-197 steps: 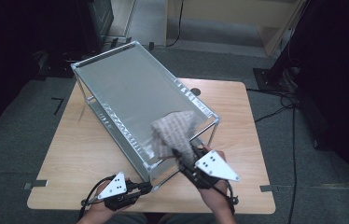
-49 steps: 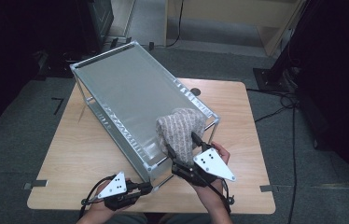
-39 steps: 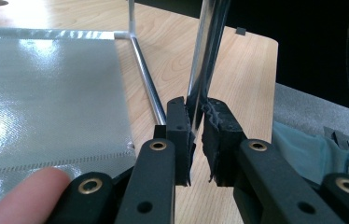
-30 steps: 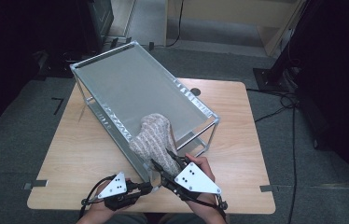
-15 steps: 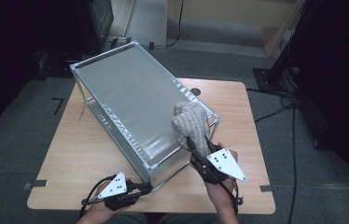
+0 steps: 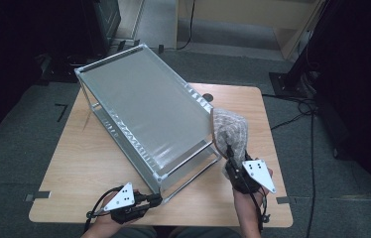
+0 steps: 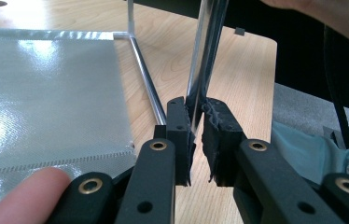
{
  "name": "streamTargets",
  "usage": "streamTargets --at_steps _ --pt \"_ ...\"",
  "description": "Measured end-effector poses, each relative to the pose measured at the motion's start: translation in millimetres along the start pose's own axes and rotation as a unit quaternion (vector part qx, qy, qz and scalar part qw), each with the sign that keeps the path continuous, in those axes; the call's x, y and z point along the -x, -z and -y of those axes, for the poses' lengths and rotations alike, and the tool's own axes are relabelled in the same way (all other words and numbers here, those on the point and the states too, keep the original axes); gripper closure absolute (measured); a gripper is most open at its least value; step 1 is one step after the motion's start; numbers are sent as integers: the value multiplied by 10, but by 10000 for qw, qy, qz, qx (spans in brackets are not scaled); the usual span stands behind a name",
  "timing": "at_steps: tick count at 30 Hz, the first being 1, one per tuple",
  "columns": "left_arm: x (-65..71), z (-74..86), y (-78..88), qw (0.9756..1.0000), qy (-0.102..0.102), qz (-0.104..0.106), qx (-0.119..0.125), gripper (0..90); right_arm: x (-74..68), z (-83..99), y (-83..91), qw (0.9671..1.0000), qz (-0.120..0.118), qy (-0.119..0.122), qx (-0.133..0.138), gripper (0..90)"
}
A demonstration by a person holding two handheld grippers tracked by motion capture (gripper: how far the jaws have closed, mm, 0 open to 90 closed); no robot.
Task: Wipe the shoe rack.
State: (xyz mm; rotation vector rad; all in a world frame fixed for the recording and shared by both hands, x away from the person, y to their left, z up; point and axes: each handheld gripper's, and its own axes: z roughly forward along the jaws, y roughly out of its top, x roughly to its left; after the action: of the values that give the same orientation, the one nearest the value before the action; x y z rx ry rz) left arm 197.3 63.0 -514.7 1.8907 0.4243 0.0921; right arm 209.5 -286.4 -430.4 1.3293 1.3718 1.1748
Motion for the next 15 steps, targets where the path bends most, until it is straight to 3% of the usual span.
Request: streamTargets --at_steps 2,4,6,7,9,11,15 --pt "0 0 0 10000 1 0 1 811 -5 100 3 9997 97 -117 -194 626" --pt "-4 -1 0 10000 7 2 0 813 -37 231 -10 9988 186 -4 -463 628" --pt "-8 0 2 10000 21 13 9 822 -85 384 -40 9964 152 -2 -830 630" --pt "-14 0 5 10000 46 1 21 883 -101 429 -51 9956 149 43 -919 630" --pt "-17 -1 2 10000 65 -5 23 891 -161 514 -92 9931 43 165 -1161 629" --pt "-22 -1 4 10000 65 -16 22 885 -235 553 -120 9916 -21 326 -1250 628" --pt "-28 2 12 9999 116 -74 98 798 -312 577 -130 9905 -117 401 -1310 628"
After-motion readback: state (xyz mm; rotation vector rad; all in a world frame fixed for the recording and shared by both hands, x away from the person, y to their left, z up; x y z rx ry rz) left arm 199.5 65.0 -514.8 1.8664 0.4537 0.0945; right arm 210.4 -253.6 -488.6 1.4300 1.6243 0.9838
